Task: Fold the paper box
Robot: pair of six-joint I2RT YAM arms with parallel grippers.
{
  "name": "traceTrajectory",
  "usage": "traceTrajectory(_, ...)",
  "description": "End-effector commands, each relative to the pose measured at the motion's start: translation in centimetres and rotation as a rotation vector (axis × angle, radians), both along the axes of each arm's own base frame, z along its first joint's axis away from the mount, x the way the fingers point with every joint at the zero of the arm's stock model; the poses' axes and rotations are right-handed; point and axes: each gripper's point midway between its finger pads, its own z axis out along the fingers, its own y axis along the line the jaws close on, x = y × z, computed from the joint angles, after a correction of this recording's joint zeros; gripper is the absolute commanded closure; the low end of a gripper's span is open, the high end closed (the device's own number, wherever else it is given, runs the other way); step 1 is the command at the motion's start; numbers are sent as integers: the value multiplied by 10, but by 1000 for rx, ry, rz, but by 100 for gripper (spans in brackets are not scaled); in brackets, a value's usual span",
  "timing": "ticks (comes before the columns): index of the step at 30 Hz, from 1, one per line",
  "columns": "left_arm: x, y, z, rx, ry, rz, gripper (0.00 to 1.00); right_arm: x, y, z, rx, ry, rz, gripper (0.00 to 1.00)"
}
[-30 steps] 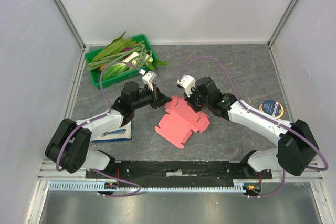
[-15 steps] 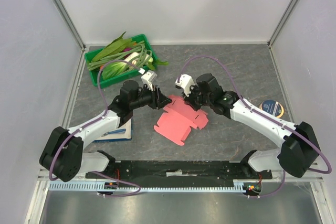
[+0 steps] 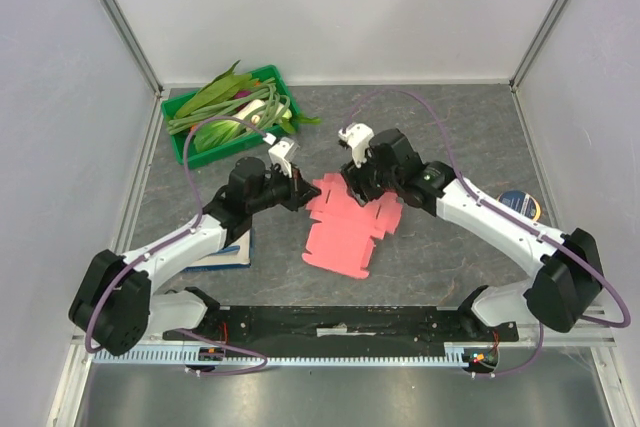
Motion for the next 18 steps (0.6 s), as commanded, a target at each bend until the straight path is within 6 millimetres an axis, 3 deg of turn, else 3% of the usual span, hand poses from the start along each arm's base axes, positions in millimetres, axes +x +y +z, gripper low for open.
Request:
traceTrajectory(1,19,11,31,-44,-161,99,98,25,-26,37,131,122,-552,24)
traceTrajectory(3,24,15,35,-57,-195,136,98,19,-29,42,159,194,-641,21)
traceTrajectory(8,31,21,44,-92,-279,189,98,16,-14,87,481,298,-804,14)
traceTrajectory(9,31,21,48,-104,-309,187,98,15,-7,89,538,329,-810,11)
traceTrajectory(10,31,21,49,-106,-326,183,98,14,-4,82,568,366,-831,11)
traceTrajectory(14,28,20,56,-102,-431,142,98,19,19,84,823,612,-960,12)
traceTrajectory(18,20,17,54,-96,-497,85,98,33,10,86,964,677,-1086,15)
